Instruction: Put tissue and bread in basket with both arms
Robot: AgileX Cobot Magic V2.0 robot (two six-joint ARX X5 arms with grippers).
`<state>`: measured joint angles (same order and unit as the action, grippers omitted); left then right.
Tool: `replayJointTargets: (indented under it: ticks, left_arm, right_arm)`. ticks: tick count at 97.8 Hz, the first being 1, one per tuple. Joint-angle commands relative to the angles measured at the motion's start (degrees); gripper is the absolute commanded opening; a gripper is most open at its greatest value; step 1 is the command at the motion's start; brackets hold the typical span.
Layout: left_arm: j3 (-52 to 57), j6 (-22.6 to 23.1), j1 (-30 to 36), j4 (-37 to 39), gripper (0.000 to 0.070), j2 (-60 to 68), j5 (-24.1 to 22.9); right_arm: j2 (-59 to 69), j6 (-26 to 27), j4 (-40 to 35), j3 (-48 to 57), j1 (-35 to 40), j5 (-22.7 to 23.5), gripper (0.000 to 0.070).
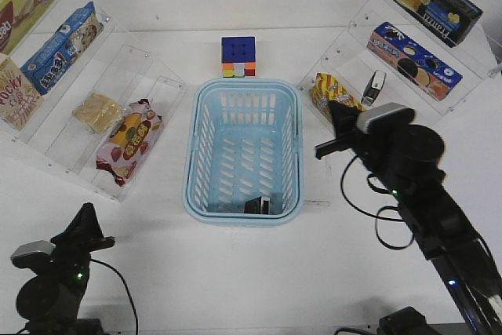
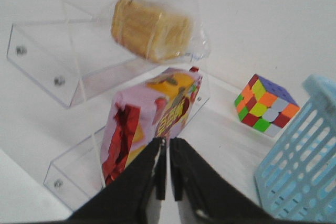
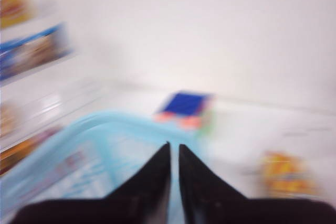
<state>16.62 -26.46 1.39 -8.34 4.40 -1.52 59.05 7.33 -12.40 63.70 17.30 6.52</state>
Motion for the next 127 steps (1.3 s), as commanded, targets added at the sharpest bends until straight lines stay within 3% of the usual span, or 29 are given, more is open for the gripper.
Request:
replayJointTargets:
  ticks: [1,19,29,33,44,49,74,84,102,106,111,120,121,127]
  left_arm:
    - [6.3,4.5,0.0,-2.0,0.0001,3.9,0.0]
    - [22.0,21.0,0.0,-7.3,0.0001,21.5,0.0]
    - [30.1,32.1,0.0,-11.1,0.002,32.6,0.0]
    - [33.0,35.8,0.0,-12.3,0.0114,36.9,0.0]
    - [40.2,43.7,0.2,-15.2,0.0514,47.6,0.0]
    - [43.0,46.6,0.2,-16.0,0.0586,51.7,0.0]
    - [51.6,63.5,1.1,-15.0,0.0582,67.0,-1.3]
    - [52.4,65.9,1.5,-10.6,0.0581,70.8,-5.7]
    - [52.4,67.8,1.7,-4.9,0.0552,77.5,-8.2]
    - [52.4,67.8,1.7,-4.8,0.05,78.0,-8.8]
    - [52.4,67.8,1.7,-4.8,0.0382,78.2,-9.1]
    - [52.5,67.6,1.7,-4.8,0.0074,78.2,-9.1]
    - [52.6,67.6,1.7,-4.3,0.0,78.2,-9.5]
    - [53.3,67.4,1.7,-4.8,0.0,77.9,-10.0]
  right_arm:
    - [-1.7,-2.5,1.4,-1.8,-0.9,-0.5,0.0]
    - [-9.1,-2.6,9.2,-14.8,-2.4,-0.5,0.0]
    - [-10.4,-1.0,9.5,-19.7,-2.4,-0.4,0.0]
    - [-10.4,-0.1,9.1,-20.6,-2.3,-0.3,0.0]
    - [-10.3,0.8,8.5,-20.9,-2.2,-0.3,0.0]
    - [-10.3,0.8,9.5,-20.9,-2.2,-0.3,0.0]
    - [-10.3,0.8,12.9,-20.9,-2.2,-0.3,0.0]
    - [-10.3,0.9,12.7,-20.9,-2.2,-0.3,0.0]
    - [-10.3,0.9,12.8,-20.9,-2.2,-0.3,0.0]
    - [-10.3,1.1,12.8,-20.9,-2.2,-0.3,0.0]
    - [-10.3,1.5,12.8,-20.9,-2.2,-0.3,0.0]
    - [-10.3,1.6,12.8,-20.9,-2.2,-0.3,0.0]
    - [-10.3,1.6,12.8,-20.9,-2.2,-0.3,0.0]
    - [-10.3,1.6,12.8,-20.9,-2.2,-0.3,0.0]
